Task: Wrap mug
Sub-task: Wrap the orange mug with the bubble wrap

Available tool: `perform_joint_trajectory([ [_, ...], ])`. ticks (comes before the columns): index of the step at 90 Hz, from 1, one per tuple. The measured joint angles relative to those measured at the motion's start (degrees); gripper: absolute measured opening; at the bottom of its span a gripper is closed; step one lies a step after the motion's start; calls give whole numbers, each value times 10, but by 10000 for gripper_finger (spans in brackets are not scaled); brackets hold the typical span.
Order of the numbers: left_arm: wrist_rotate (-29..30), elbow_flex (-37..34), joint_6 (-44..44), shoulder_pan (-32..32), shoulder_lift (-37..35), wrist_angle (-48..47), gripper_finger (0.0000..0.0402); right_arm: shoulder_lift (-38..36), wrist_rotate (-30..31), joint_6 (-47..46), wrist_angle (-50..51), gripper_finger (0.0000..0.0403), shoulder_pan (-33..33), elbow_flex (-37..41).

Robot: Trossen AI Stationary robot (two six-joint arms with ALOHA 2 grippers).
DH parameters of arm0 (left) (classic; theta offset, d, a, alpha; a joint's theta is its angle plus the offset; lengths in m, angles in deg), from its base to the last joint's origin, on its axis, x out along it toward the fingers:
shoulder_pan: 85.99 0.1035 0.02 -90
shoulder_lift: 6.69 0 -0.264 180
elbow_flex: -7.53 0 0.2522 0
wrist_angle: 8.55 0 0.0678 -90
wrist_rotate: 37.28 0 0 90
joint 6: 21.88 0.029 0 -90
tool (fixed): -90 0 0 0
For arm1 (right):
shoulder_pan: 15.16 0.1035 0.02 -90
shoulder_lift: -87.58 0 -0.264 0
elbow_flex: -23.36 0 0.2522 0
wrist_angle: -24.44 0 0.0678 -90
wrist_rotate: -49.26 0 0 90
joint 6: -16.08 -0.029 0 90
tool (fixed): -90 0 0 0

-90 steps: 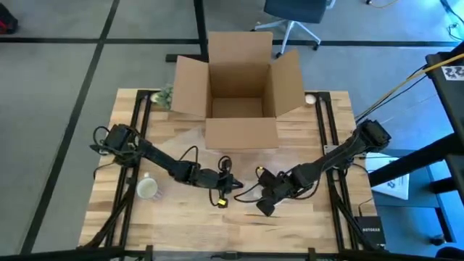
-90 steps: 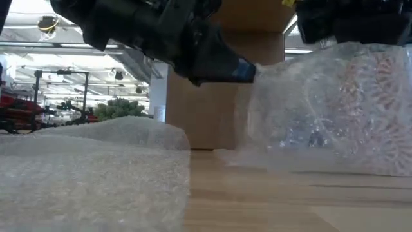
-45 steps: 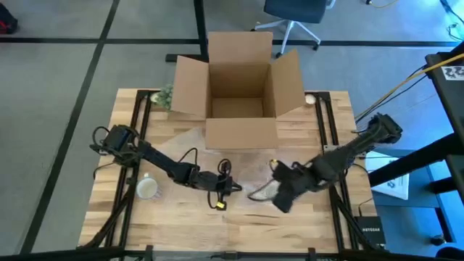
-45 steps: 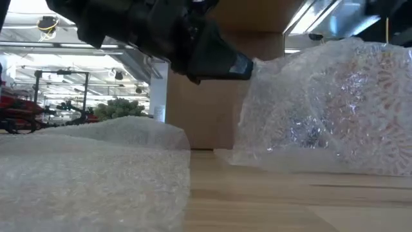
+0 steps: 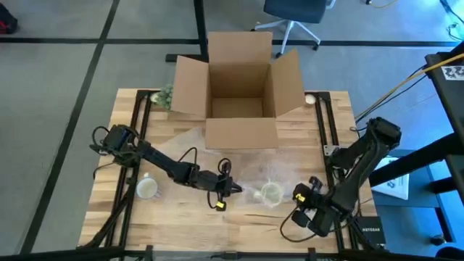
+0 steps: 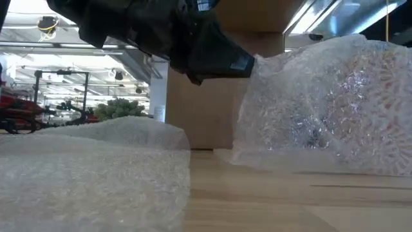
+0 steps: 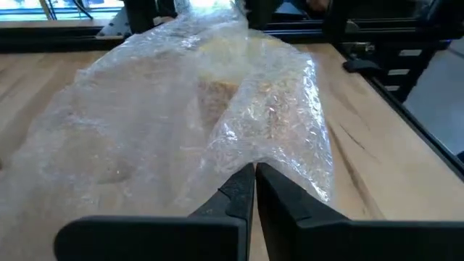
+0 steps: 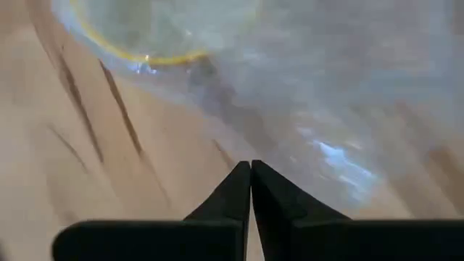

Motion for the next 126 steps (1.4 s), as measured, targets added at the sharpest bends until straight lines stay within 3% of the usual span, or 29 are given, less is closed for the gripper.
perform_joint_trajectory([
  [24, 0, 0, -9, -1, 0, 2, 0, 48, 63, 157, -188, 0, -61, 23],
  [38, 0, 16, -25, -4, 0, 1, 0, 64, 67, 174, -245, 0, -81, 23],
  [56, -5, 70, 16, -2, 0, -8, 0, 69, 82, 177, -282, 0, -95, 23],
  [97, -59, 259, 56, 30, 62, -361, 0, 93, 110, 202, -340, 0, -108, 23],
  [111, -112, 272, 35, 39, 79, -376, 0, 94, 103, 202, -339, 0, -118, 23],
  [126, -118, 276, 27, 38, 109, -381, 0, 94, 103, 205, -329, 0, -122, 12],
])
